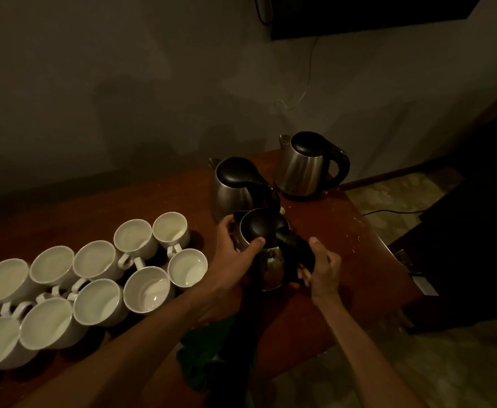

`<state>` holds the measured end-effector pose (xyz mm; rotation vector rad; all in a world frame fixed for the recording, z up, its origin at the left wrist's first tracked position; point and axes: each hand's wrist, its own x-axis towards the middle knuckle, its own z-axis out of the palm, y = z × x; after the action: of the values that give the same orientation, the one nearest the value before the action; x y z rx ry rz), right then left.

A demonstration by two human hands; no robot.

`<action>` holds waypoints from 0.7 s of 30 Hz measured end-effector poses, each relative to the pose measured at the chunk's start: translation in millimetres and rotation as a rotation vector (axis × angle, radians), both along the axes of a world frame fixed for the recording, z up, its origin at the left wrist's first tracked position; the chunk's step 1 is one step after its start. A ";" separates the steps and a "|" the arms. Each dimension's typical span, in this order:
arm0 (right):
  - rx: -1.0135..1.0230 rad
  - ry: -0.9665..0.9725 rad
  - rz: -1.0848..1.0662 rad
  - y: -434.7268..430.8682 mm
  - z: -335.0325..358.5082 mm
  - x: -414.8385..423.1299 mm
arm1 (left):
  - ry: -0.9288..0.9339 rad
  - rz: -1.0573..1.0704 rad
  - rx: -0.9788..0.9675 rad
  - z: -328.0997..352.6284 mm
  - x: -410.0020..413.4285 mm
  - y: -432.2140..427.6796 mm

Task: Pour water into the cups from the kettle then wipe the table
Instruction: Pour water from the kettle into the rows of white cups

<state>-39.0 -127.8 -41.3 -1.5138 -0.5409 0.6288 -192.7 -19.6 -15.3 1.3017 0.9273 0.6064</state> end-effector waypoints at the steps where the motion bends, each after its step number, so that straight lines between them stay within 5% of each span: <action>1: 0.011 0.001 -0.015 -1.3 -0.1 1.4 | 0.004 -0.012 0.003 0.9 1.4 -0.9; 21: 0.098 0.075 -0.334 -35.9 4.4 92.7 | 0.096 -0.308 0.041 20.6 122.3 -17.7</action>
<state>53.7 -163.7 -36.9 -1.4398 -0.2489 0.3919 -70.4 -37.3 5.3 1.4853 0.7736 0.3270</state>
